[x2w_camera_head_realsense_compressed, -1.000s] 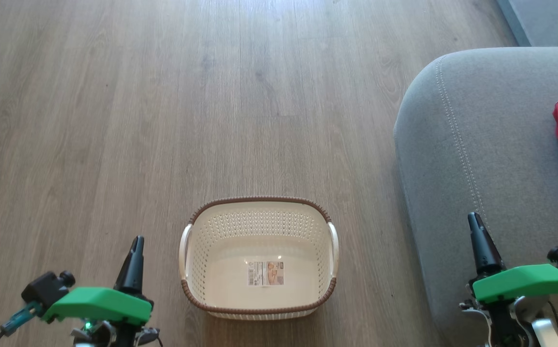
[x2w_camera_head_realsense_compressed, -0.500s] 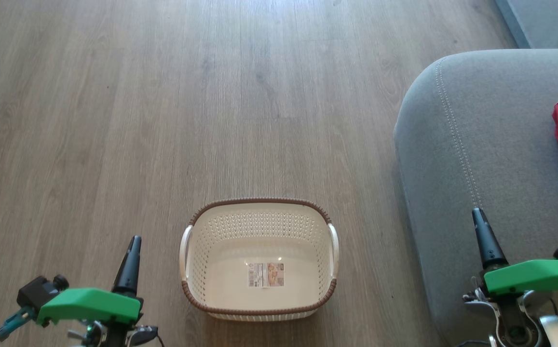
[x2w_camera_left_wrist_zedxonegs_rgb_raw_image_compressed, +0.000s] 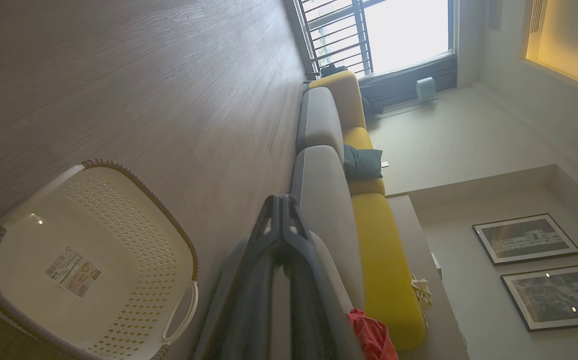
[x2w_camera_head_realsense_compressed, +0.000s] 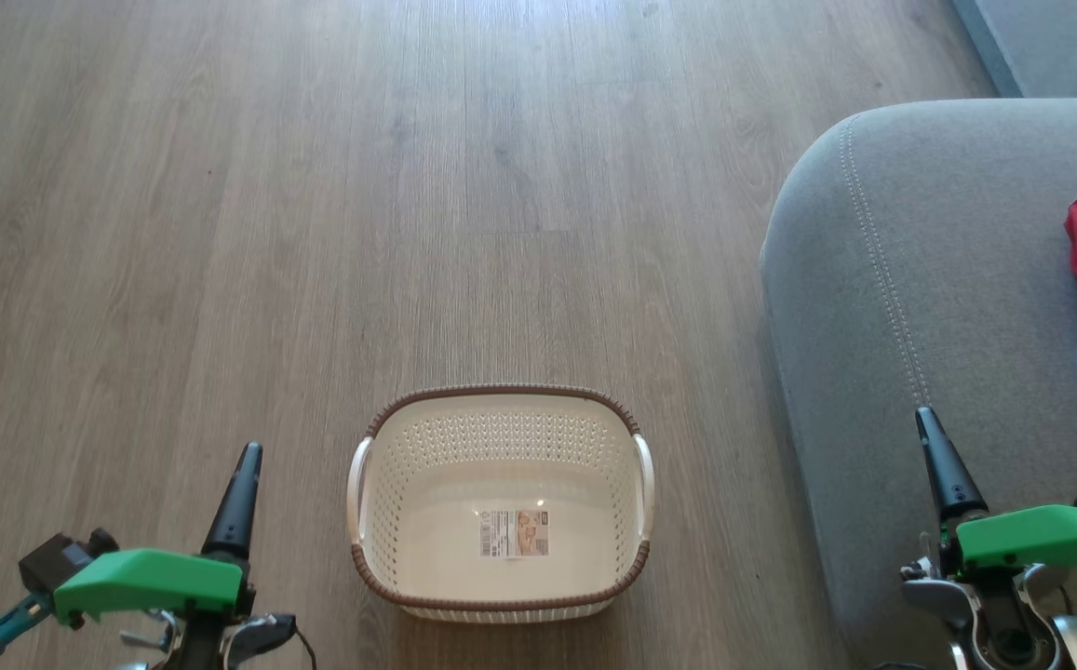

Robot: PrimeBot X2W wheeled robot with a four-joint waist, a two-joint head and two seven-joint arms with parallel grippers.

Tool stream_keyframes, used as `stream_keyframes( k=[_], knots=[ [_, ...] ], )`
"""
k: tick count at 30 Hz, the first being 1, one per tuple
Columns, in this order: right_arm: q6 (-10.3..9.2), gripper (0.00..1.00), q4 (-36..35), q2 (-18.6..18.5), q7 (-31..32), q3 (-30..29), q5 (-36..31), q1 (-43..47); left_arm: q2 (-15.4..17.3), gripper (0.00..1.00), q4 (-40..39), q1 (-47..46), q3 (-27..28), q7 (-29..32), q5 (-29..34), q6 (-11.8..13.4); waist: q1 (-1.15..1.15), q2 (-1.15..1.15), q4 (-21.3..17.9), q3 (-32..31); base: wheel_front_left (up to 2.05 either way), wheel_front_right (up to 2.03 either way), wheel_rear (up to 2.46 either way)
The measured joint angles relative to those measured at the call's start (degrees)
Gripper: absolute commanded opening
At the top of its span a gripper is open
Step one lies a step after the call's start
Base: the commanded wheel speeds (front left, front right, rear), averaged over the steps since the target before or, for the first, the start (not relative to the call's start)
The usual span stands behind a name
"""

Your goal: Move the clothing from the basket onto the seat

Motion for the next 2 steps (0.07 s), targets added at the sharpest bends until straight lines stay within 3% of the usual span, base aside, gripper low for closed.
stream_keyframes(
  k=[2],
  knots=[
    [0.0, 0.0, 0.0, 0.0, 0.1, -0.1, 0.5, 0.0, 0.0, 0.0, 0.0, 0.0, 0.1, 0.3, -0.7, 0.0, 0.0, 0.0, 0.0, 0.0, 0.0, 0.0, 0.0]
  ],
)
